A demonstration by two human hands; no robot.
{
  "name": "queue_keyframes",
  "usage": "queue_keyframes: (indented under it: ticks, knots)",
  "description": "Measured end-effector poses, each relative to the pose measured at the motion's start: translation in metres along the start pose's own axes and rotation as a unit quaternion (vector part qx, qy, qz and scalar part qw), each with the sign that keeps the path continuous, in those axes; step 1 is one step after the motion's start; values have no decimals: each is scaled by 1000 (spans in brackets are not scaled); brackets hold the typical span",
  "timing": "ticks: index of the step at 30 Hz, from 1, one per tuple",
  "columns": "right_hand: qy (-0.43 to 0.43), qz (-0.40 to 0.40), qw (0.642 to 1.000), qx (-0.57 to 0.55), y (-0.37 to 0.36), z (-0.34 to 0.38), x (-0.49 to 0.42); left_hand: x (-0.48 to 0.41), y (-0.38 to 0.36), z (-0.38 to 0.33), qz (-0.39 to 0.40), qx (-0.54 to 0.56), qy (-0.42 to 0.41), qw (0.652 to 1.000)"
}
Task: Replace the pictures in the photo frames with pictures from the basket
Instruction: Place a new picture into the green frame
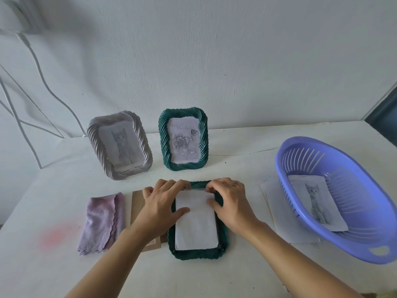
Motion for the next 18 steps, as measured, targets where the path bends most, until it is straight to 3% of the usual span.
queue_keyframes:
  ticks: [4,9,13,18]
  knots:
    - [-18,-27,997,-76,6,5,0,7,8,-2,-10,28,3,1000]
    - [-96,-78,973,-195,19,11,0,16,15,-4,-15,169,29,985]
    - [-98,-91,972,-191,30,14,1,22,29,-18,-28,236,47,970]
    - [-48,-66,990,-111,57,14,3,16,39,-32,-44,278,77,956]
Point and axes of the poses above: each hand's wrist, its own x-axis away from the middle knuckle, its own y-axis out of the back of the hand, z = x × y, the point moved 2 cm from there along -x, towards the middle knuckle, and after that the axes turned 13 degrees about -x, right-handed, at the moved point
